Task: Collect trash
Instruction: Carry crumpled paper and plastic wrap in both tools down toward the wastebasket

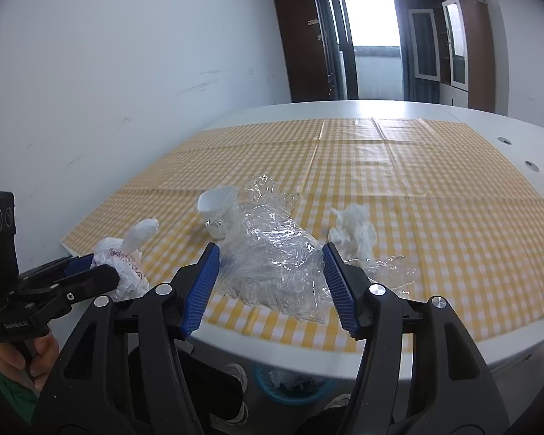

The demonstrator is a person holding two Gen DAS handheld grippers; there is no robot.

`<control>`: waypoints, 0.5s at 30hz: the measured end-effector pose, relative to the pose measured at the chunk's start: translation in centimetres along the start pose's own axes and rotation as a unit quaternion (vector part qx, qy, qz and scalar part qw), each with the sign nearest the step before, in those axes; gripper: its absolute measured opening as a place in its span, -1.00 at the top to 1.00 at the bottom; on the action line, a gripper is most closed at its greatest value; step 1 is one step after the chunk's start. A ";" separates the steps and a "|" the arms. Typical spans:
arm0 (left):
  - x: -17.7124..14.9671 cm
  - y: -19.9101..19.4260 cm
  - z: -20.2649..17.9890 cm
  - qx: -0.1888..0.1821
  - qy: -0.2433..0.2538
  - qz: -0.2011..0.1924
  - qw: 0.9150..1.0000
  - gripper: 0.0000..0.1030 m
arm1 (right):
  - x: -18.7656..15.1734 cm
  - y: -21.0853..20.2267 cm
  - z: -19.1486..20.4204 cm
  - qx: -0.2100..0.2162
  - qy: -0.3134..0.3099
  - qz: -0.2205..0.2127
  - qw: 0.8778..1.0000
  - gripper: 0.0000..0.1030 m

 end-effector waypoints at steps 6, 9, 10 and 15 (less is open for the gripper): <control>-2.5 -1.7 -0.6 -0.001 0.006 0.004 1.000 -0.03 | -3.5 -2.8 1.2 0.015 0.002 -0.006 1.000 -0.07; -4.0 -2.4 -0.7 -0.004 0.008 0.006 1.000 -0.03 | -5.5 -4.0 1.5 0.018 0.001 -0.004 1.000 -0.07; -4.7 -2.5 -0.6 -0.004 0.008 0.010 1.000 -0.03 | -6.2 -4.2 1.6 0.018 0.002 0.000 1.000 -0.07; -7.3 -2.2 -0.2 -0.008 0.009 0.033 0.999 -0.03 | -9.5 -4.6 1.8 0.032 0.013 0.023 0.999 -0.07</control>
Point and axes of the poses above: each gripper's, at about its wrist camera, not at the fingertips, and y roughly the way its jaws point, z to its left, x to its top, the point moved 4 cm from there along y, roughly the way its jaws point, and after that the axes turned 1 degree about -x, right-handed, at the moved point
